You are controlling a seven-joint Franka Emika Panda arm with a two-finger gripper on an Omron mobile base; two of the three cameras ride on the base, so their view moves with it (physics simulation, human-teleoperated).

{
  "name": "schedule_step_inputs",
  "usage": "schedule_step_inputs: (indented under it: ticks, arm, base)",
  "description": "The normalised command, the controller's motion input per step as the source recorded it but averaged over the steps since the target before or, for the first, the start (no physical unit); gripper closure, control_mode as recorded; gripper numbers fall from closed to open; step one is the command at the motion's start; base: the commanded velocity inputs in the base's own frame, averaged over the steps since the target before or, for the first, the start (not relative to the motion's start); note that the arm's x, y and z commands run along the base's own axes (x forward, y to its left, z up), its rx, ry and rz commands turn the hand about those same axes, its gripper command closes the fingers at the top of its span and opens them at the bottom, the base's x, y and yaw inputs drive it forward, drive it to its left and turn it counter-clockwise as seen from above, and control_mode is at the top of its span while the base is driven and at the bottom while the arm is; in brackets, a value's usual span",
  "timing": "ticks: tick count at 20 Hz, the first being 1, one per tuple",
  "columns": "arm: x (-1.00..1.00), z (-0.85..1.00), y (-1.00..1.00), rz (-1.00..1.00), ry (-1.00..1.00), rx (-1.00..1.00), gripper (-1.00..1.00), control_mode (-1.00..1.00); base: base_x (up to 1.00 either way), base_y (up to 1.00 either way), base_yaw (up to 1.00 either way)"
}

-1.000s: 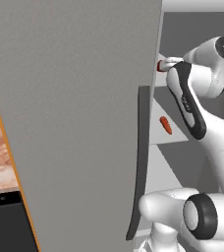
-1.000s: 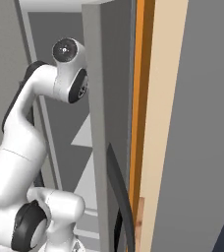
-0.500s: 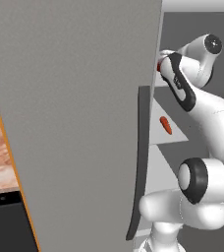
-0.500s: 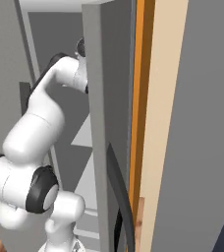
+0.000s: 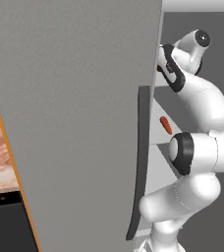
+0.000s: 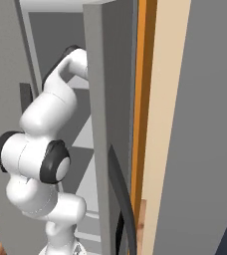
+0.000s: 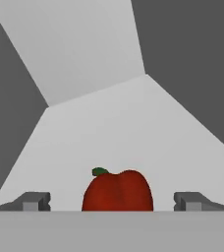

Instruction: Take the bell pepper and carrot out of the freezer and place them in the tupperware container on the counter. Then put the tupperware containing the vegetables back in the freezer.

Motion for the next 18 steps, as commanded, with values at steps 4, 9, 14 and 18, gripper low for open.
schedule_step_inputs:
  ticks: [4,9,14,18]
  arm:
    - [0.34,-0.14,0.00,0.00,0.07,0.03,-1.00,-1.00]
    - [0.16,-0.25,0.00,0.00,0.09,0.02,-1.00,-1.00]
    - [0.12,-0.25,0.00,0.00,0.06,0.00,-1.00,-1.00]
    - [0.29,-0.21,0.00,0.00,0.05,0.00,-1.00,-1.00]
  base:
    - [0.00,0.00,0.00]
    - [0.00,0.00,0.00]
    - [0.00,0.00,0.00]
    - [0.00,0.00,0.00]
